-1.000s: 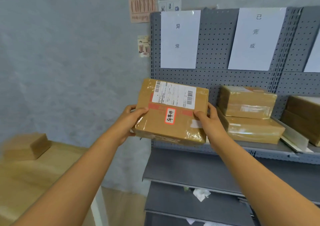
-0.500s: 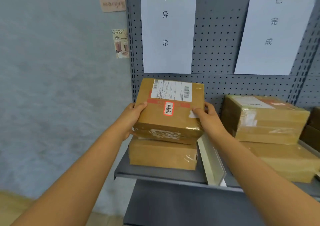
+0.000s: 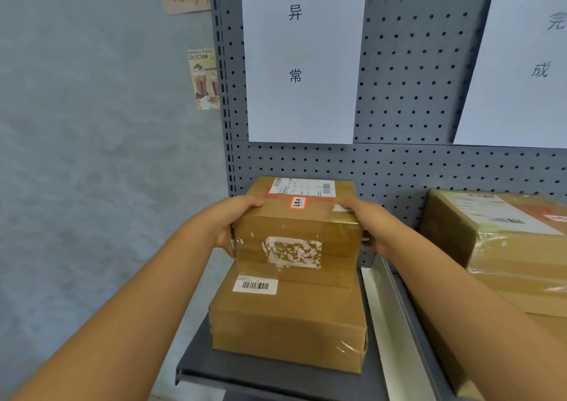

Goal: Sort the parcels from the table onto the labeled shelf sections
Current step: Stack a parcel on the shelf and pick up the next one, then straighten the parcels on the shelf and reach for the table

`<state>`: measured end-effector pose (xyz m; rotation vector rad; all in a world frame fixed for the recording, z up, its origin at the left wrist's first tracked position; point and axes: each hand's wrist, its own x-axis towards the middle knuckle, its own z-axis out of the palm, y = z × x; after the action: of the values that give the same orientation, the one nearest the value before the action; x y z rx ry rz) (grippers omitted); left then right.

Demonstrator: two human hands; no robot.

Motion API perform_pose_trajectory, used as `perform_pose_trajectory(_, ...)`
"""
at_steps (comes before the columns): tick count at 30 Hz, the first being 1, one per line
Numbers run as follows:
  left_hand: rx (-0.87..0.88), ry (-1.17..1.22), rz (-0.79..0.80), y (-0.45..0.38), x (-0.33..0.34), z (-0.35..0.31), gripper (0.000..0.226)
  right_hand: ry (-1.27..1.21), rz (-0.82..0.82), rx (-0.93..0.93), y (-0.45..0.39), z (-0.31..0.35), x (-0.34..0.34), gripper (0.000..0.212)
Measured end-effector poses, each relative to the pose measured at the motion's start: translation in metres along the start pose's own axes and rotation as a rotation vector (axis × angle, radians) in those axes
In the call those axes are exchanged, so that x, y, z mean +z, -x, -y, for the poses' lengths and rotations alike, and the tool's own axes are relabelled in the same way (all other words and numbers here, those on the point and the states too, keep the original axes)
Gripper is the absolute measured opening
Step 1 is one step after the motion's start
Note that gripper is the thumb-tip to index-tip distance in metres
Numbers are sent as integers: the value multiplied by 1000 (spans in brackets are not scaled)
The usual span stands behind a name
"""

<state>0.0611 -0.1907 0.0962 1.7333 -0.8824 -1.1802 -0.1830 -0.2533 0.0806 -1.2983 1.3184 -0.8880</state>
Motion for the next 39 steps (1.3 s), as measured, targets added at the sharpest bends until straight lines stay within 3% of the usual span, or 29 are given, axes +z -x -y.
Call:
perform_pose_trajectory(7,-13,-36,75,-12,-8,-2,33,133,-72,14,-5,8,4,23)
perform_pose_trajectory(11,71,-11,47,-13,-16,5,29,568,-284,-265,-1,22,7,49)
perform_pose_trajectory(14,194,36,-37,-10,-29,11,31,709,-372,-543,14,32,30,45)
perform_pose_trajectory(20,552,-566,-366,21,-87,39,37,731,-82,-908,54,39,111,41)
perform_pose_trajectory(24,601,-1130,-624,65,-130,73,43,831,117,-1090,77,35,163,43)
perform_pose_trajectory(26,539,-1313,-697,93,-149,95,43,893,240,-1131,89,30,188,46)
perform_pose_trajectory(29,376,-1400,-760,141,-172,135,43,993,443,-1138,111,18,226,53)
perform_pose_trajectory(33,113,-1363,-843,220,-190,195,43,1025,659,-1204,158,-5,276,58)
perform_pose_trajectory(39,-171,-1308,-953,349,-200,271,43,924,826,-1338,260,-49,332,56)
